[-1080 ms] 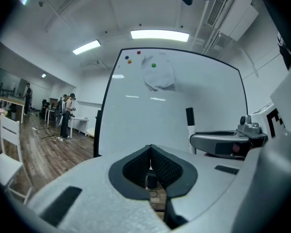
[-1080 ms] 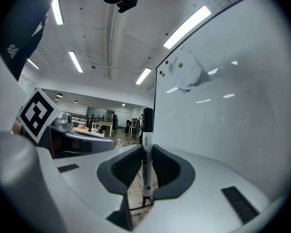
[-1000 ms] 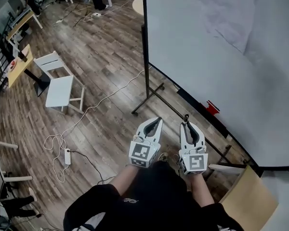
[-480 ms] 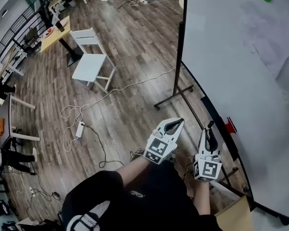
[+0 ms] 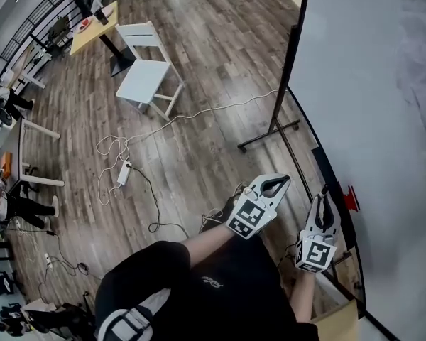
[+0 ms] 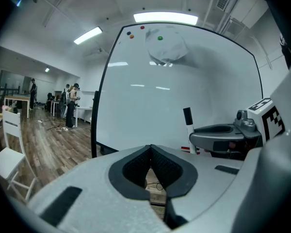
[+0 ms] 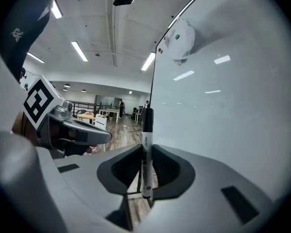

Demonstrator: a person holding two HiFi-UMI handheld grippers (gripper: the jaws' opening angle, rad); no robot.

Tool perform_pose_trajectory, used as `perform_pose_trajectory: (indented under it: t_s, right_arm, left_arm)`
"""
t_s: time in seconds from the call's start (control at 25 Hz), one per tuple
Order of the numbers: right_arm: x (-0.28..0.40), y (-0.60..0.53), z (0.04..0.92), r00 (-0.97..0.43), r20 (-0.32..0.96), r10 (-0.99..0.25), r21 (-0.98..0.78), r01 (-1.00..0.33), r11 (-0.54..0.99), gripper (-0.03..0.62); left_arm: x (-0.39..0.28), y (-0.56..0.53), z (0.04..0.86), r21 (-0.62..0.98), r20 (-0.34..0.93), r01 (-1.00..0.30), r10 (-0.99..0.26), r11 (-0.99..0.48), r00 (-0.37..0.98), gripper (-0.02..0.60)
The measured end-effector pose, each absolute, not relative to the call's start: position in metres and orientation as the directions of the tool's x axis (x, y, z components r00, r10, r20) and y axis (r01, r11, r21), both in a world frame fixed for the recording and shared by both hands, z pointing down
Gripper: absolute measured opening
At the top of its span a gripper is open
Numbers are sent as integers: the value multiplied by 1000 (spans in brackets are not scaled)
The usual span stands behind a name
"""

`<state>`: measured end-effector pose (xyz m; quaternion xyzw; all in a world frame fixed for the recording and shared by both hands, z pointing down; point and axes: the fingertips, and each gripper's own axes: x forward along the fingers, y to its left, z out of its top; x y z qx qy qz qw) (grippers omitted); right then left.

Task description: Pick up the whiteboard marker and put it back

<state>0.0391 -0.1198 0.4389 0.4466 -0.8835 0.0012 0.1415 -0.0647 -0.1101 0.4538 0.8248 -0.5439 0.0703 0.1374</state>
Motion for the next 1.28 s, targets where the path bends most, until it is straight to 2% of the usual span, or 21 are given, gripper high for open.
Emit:
perform_pose_trajectory:
  t_s: [0.52,0.8,1.0,1.28]
  right_arm:
    - [-3,-170,472,-517,442,-733,187,-746,639,54]
    - [11,-206,501,-416,606,-679,225,-729,647,54]
    - [6,-230,527,-344,694,-633,335,-624,706,54]
    - [12,-245,584,-213,796,-566,396,-523,754,54]
  left_arm:
    - [-134,-167,487,194,307,-917,-866,-348,394,6]
    - [-109,-212,511,212,345,-877,-807,-430,479,6]
    - [-96,-230,547,220,395,-851,-754,-476,524,6]
    - [-96,-237,581,230,432,-846,-728,-481,531,6]
